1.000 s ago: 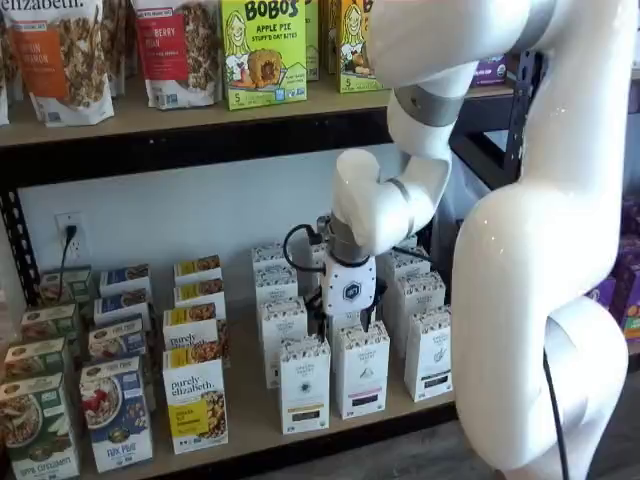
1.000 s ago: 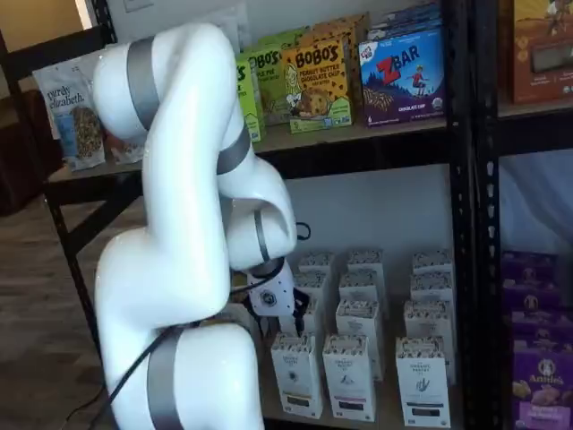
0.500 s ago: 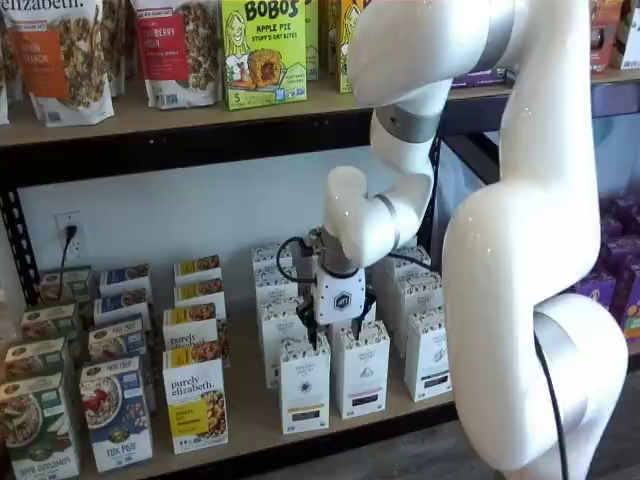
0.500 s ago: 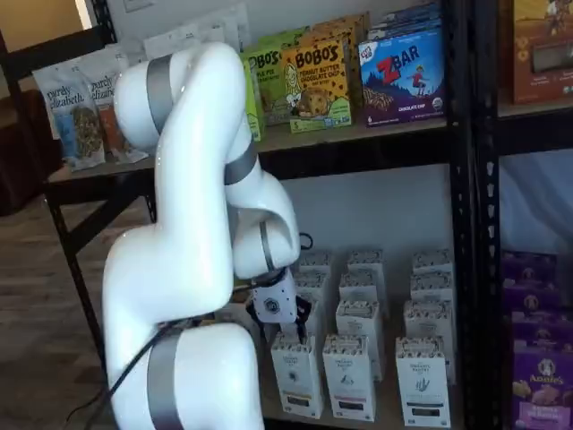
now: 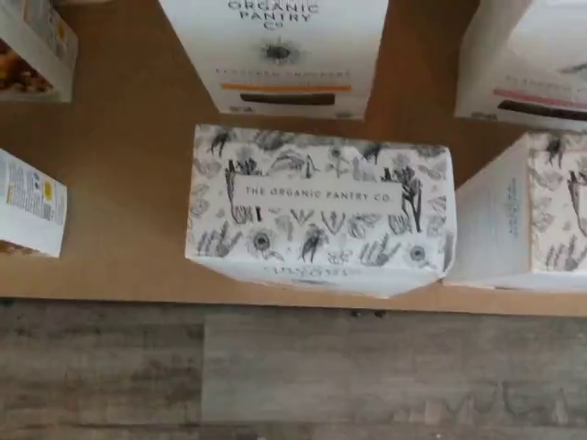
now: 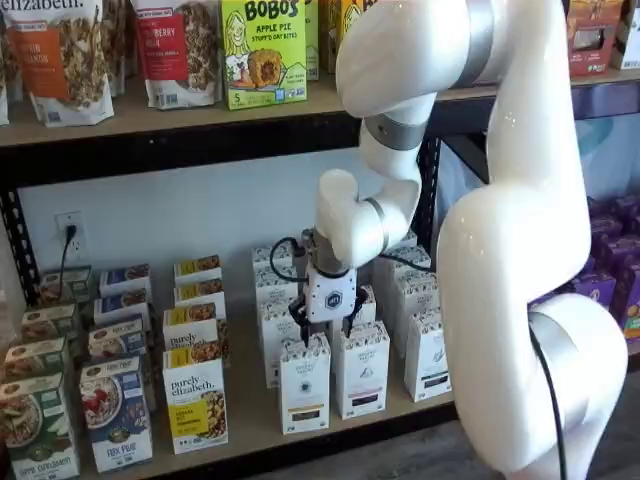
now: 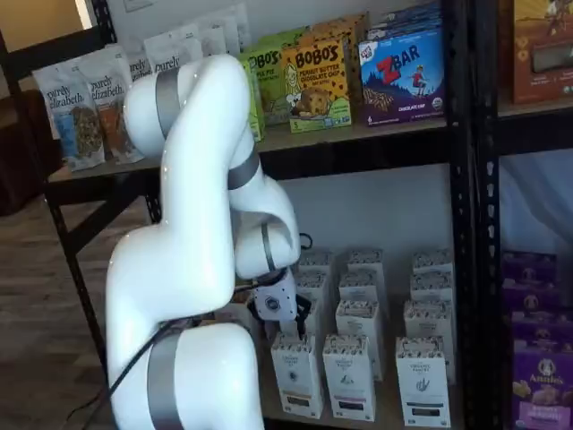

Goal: Pick up the white box with a yellow strip in the middle, on the bottom shelf, the fourth box from the left

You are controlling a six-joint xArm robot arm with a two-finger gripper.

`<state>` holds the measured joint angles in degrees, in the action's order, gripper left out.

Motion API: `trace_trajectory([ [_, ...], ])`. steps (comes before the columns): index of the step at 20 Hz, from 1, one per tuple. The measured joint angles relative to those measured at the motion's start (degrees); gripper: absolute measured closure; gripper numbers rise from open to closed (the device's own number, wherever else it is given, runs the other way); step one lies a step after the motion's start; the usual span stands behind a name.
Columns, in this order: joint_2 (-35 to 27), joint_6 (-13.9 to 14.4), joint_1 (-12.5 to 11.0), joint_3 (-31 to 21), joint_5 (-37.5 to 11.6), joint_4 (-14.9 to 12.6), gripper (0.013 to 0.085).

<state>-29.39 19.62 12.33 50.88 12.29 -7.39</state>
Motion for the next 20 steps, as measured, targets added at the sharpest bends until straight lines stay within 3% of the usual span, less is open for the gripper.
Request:
trace_trajectory([
  [17, -7.6, 0.7, 0.9, 9.1, 0.9, 0.2, 0.013],
  [20, -8.5, 2.3, 1.0, 10.3, 1.3, -1.4, 0.013],
])
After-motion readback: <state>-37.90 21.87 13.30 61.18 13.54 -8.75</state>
